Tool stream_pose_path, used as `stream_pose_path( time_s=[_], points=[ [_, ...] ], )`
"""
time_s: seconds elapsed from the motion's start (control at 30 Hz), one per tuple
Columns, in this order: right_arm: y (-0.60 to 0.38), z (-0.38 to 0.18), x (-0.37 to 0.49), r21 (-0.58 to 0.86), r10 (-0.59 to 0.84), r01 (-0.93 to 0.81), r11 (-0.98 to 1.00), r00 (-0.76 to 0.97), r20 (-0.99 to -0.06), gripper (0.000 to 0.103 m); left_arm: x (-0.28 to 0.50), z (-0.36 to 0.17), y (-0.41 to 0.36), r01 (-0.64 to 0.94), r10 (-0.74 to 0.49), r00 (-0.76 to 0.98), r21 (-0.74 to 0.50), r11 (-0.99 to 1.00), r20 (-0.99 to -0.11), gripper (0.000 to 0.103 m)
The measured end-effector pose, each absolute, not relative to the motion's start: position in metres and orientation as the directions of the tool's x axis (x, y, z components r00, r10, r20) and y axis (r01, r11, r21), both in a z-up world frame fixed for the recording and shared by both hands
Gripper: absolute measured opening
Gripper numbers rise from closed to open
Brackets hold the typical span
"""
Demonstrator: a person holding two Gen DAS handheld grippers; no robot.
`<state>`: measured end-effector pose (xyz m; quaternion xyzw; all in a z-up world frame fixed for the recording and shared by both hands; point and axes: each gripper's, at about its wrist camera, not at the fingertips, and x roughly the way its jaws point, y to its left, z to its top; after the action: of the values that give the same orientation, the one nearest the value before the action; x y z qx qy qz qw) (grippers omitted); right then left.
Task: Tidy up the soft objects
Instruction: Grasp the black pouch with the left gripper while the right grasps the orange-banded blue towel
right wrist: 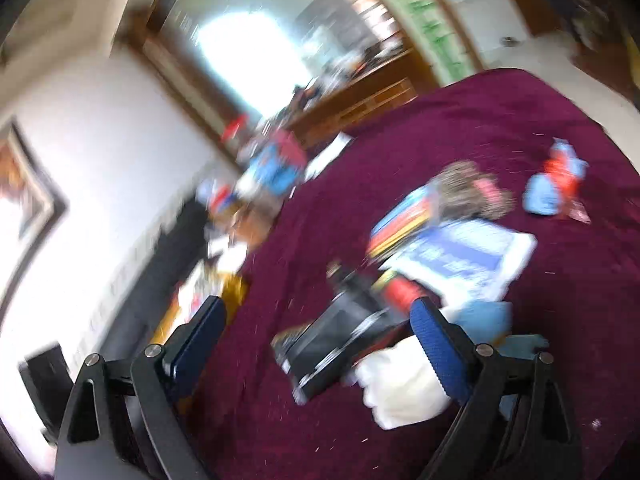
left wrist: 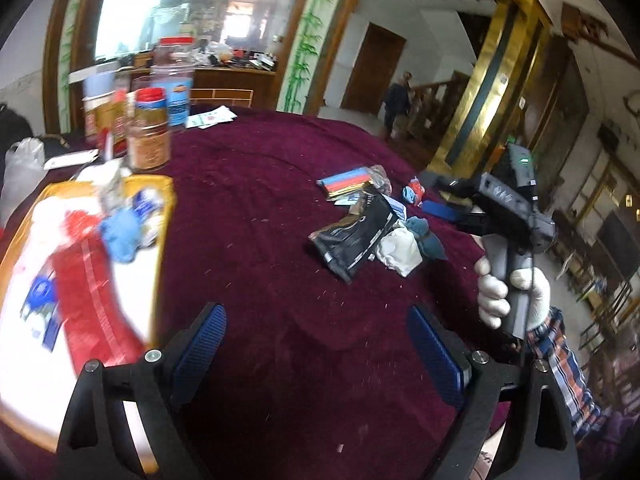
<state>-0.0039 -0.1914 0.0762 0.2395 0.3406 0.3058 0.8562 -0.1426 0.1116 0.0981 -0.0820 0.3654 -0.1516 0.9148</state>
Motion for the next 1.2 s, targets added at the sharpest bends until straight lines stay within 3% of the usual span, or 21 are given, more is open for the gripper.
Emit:
stream_pose_path(
  time_s=[0.2,0.33,0.53,0.73,0.77,0.8,0.83,0.9,1.0,1.2],
  points=[
    [-0.241,0.063,0.006,0.700,0.624,-0.211,0.683,0.667,-0.408,0.093,-0.088,0.094,0.044,0.331,-0.290,0.687,-0.068,0.941,-0.666,0.094],
    [-0.253,0.062,0.012,0.668,0.542,-0.134,0.732,0.709,-0.452,0.093,-0.041,0.073,0.004,0.386,-0.236,0.663,0.053,0.921,-0.710,0.094],
    [-0.257,0.057,0.016,0.648,0.538,-0.102,0.755,0.662,-0.522,0.093,0.005,0.043,-0.016,0.416,-0.190,0.624,0.117,0.902,-0.758,0.094],
    [-0.248,0.050,0.016,0.613,0.527,-0.088,0.785,0.615,-0.587,0.093,0.026,0.027,-0.030,0.456,-0.216,0.558,0.078,0.887,-0.801,0.093],
    [-0.248,0.048,0.017,0.607,0.521,-0.080,0.790,0.609,-0.598,0.093,0.026,0.024,-0.034,0.466,-0.209,0.552,0.092,0.880,-0.807,0.082],
    [-0.247,0.047,0.017,0.603,0.518,-0.076,0.794,0.605,-0.605,0.093,0.025,0.023,-0.037,0.468,-0.201,0.555,0.104,0.877,-0.807,0.059],
    [-0.248,0.046,0.017,0.599,0.512,-0.069,0.798,0.602,-0.612,0.093,0.025,0.021,-0.037,0.482,-0.221,0.532,0.077,0.873,-0.818,0.058],
    [-0.249,0.045,0.017,0.587,0.500,-0.060,0.807,0.599,-0.626,0.093,0.024,0.025,-0.033,0.469,-0.246,0.523,0.035,0.882,-0.816,0.043],
    [-0.244,0.044,0.017,0.534,0.457,-0.053,0.844,0.593,-0.663,0.093,0.018,0.034,-0.024,0.449,-0.267,0.529,-0.001,0.893,-0.806,0.038],
    [-0.225,0.042,0.016,0.367,0.333,-0.061,0.928,0.576,-0.746,0.089,-0.011,0.056,0.006,0.423,-0.324,0.558,-0.073,0.903,-0.764,0.038]
  ],
)
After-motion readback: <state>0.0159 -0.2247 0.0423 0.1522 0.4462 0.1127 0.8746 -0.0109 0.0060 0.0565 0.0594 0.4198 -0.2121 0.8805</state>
